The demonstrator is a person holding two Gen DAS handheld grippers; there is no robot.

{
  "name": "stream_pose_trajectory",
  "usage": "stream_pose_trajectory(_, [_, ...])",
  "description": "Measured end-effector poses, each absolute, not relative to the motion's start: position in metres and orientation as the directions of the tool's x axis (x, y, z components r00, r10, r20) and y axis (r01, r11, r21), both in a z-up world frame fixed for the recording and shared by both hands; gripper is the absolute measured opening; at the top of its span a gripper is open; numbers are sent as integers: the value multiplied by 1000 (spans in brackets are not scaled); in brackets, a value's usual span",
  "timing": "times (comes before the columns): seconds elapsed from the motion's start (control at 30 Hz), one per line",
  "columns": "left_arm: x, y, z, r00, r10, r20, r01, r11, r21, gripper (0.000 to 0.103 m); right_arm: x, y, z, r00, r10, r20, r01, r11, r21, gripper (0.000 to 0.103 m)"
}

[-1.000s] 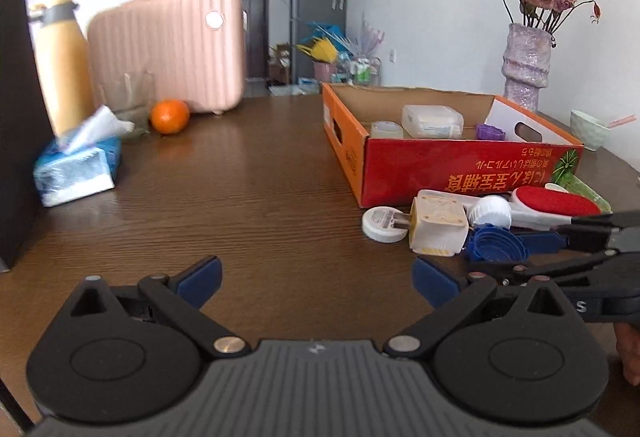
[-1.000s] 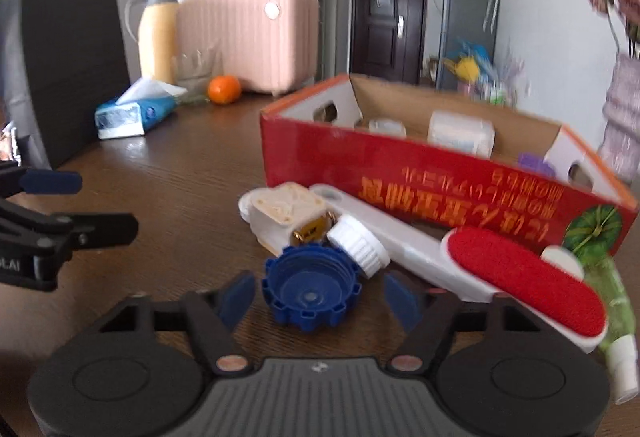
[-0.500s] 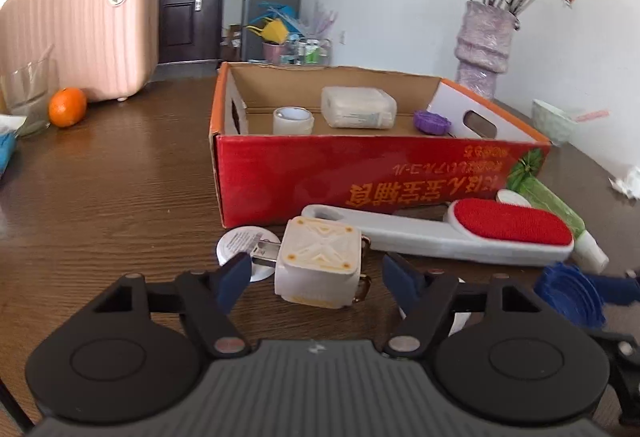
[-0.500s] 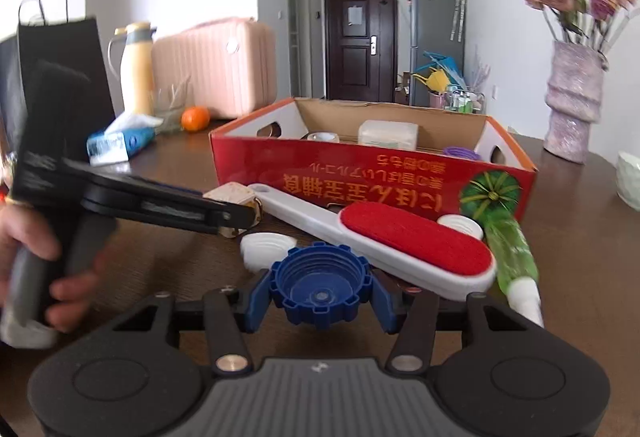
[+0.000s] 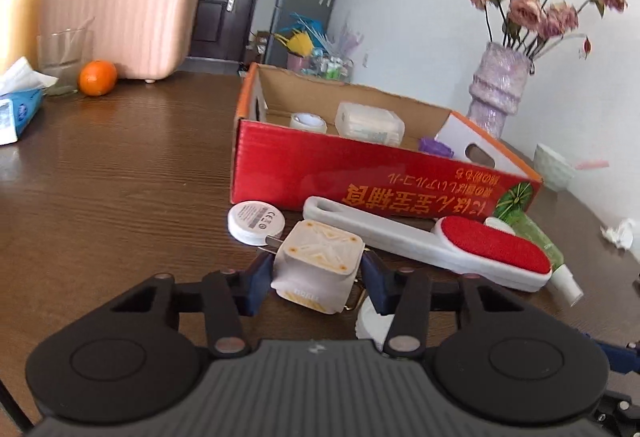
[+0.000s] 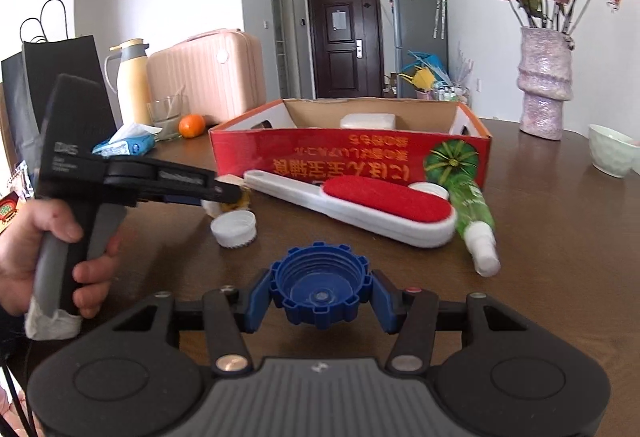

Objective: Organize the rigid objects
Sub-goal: 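Lift the blue cap with the right tool while the left tool lifts the cream container toward the box, then lower both held items into the box and open both tools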

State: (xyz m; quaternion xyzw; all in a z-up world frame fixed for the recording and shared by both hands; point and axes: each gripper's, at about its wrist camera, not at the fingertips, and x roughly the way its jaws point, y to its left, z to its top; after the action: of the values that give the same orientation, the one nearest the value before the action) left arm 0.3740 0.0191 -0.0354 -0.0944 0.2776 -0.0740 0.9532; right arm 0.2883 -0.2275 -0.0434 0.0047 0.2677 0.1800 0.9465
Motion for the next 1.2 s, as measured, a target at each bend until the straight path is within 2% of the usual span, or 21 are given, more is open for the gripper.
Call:
stream_pose_trajectory(0.23, [303, 36, -20, 885, -135, -445, 20, 967, -253, 49, 256, -232, -40, 810, 336, -481, -344, 936, 74, 52])
stream_pose_trajectory(0.43, [232, 45, 5, 926, -46, -374, -44, 973, -228, 49, 233, -236, -33, 830, 311, -463, -326, 944, 51, 52])
stream_pose_trajectory(0.67, [185, 39, 31, 940, -55, -336, -5, 985, -175, 49, 208, -243, -19, 852, 290, -436, -301, 952, 44, 52])
stream_pose_trajectory(0.93, [187, 31, 50, 953, -93, -287, 42, 983, -179, 49, 201, -257, 1, 890, 247, -384, -251, 967, 39, 52])
stream_pose_trajectory(1.2, [267, 25, 75, 957, -154, -244, 109, 976, -187, 49, 245, -272, 26, 922, 225, -317, -230, 973, 22, 52])
